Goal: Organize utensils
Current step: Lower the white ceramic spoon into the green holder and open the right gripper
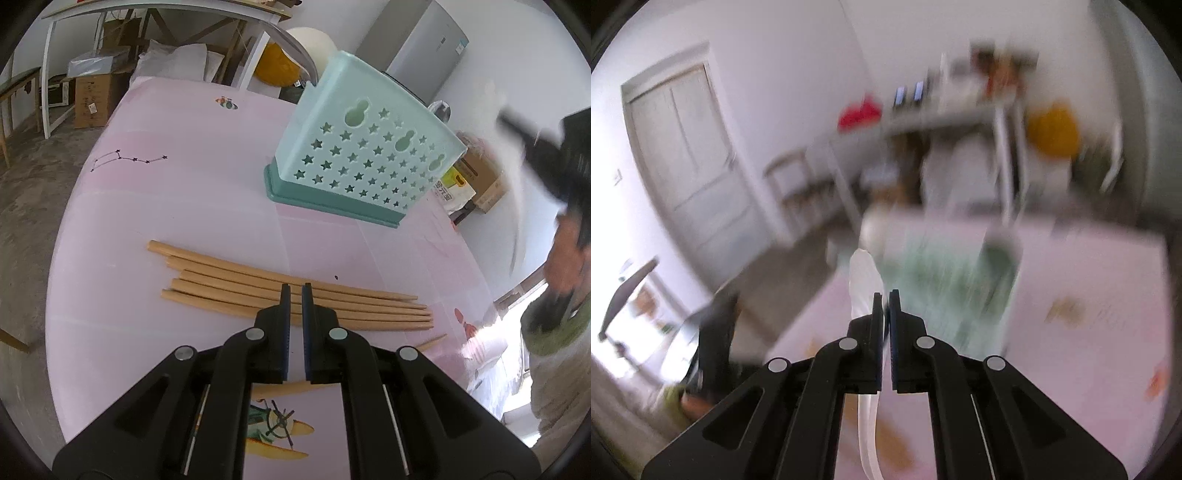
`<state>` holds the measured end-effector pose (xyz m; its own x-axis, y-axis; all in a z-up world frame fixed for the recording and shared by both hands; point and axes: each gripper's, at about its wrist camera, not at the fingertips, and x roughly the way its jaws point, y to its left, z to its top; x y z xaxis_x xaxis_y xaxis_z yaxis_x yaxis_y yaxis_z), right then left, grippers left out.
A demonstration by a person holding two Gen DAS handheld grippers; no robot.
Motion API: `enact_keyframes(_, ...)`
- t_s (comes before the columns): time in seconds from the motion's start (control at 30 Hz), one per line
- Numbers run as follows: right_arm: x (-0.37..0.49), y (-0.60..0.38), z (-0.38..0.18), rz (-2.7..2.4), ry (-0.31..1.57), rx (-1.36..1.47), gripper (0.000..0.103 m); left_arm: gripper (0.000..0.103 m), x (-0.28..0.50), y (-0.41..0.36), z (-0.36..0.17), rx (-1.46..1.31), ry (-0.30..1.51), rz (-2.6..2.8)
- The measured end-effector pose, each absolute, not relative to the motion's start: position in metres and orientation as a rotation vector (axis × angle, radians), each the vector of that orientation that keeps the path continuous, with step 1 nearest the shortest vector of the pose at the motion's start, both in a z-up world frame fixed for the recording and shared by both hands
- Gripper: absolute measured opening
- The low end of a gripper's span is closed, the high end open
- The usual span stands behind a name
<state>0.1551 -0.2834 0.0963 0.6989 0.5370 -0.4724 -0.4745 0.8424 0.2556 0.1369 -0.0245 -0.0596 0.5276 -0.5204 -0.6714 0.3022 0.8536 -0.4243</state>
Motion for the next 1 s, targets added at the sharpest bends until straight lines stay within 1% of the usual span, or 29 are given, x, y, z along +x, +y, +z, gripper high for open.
enact_keyframes(0.07, 0.154, -0.287, 0.129, 0.478, 0.401, 0.1, 0.003, 0.004, 0.137, -0.024, -0.058, -0.275, 0.885, -0.496)
enact_keyframes(0.17, 0.16, -0.285, 0.152, 0.385, 0.247, 0.082, 0.003, 0.005, 0.136, -0.024, -0.057, -0.278, 0.877, -0.497)
enact_keyframes(0.23, 0.168, -0.274, 0.153, 0.327, 0.175, 0.025, 0.003, 0.005, 0.136, -0.025, -0.056, -0.28, 0.878, -0.498)
enact_keyframes(0.33, 0.19, -0.252, 0.137, 0.296, 0.14, -0.038, 0.003, 0.005, 0.136, -0.026, -0.057, -0.28, 0.881, -0.5)
enact_keyframes(0.53, 0.222, -0.236, 0.097, 0.268, 0.146, -0.14, 0.003, 0.005, 0.138, -0.025, -0.058, -0.28, 0.889, -0.504)
enact_keyframes(0.63, 0.229, -0.236, 0.085, 0.283, 0.18, -0.123, 0.003, 0.005, 0.14, -0.023, -0.058, -0.287, 0.888, -0.502)
enact_keyframes(0.9, 0.198, -0.276, 0.069, 0.285, 0.255, -0.041, 0.004, 0.005, 0.14, -0.015, -0.056, -0.296, 0.864, -0.493)
enact_keyframes(0.97, 0.189, -0.286, 0.065, 0.283, 0.287, -0.008, 0.005, 0.004, 0.14, -0.012, -0.053, -0.296, 0.856, -0.486)
enact_keyframes(1.0, 0.185, -0.289, 0.063, 0.278, 0.304, -0.001, 0.01, 0.005, 0.14, -0.011, -0.052, -0.294, 0.85, -0.48)
